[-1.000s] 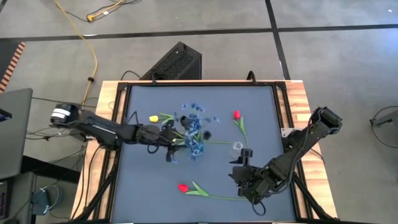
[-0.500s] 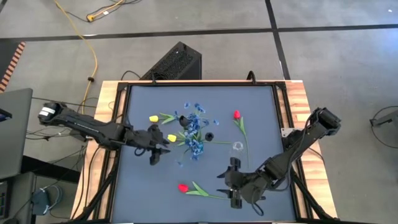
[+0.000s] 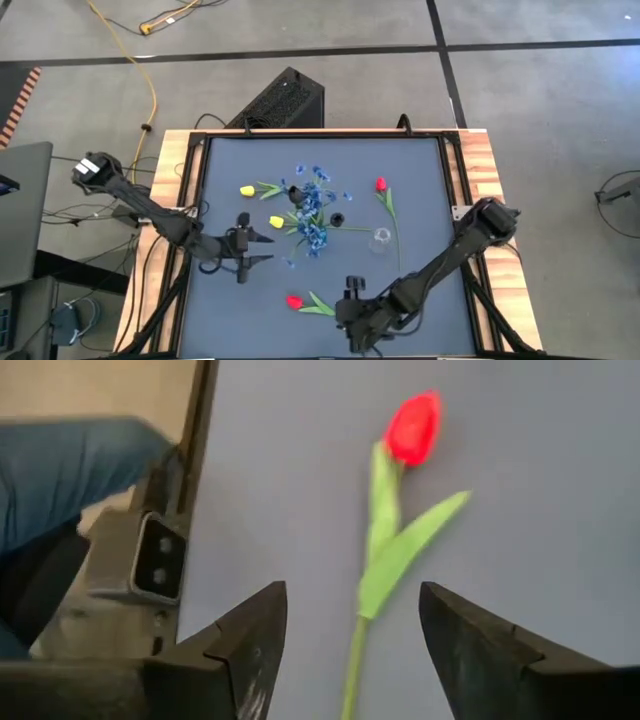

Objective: Sort flowers into vase by color
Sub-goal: Put the bottom red flower into the transparent vase

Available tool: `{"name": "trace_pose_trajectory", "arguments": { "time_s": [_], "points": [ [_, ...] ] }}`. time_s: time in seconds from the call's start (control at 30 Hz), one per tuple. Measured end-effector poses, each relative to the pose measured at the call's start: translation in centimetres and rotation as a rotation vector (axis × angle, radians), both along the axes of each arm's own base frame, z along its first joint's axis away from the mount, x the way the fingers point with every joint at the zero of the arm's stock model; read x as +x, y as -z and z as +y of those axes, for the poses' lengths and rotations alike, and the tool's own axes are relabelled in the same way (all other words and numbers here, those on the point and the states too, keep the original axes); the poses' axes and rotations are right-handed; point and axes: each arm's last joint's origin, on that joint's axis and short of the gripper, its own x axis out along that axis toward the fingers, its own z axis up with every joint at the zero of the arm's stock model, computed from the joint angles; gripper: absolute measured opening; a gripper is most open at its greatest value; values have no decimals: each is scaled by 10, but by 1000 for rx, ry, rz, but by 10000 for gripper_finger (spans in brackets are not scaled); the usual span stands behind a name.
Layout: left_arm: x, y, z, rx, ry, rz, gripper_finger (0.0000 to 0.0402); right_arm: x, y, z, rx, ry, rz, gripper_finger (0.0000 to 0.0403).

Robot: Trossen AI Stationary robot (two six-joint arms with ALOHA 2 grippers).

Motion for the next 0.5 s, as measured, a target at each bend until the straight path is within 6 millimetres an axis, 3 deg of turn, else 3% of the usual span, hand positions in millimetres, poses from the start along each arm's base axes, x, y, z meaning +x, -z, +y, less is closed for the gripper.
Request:
{"name": "trace_pose_trajectory", "arguments": {
  "time_s": [0.17,0.5],
  "points": [
    [-6,0,2,-26,78,-176,187,15,13,10,13,21,40,242],
    [-8,2,2,-9,115,-181,187,20,49,6,40,178,185,225]
  ]
}}
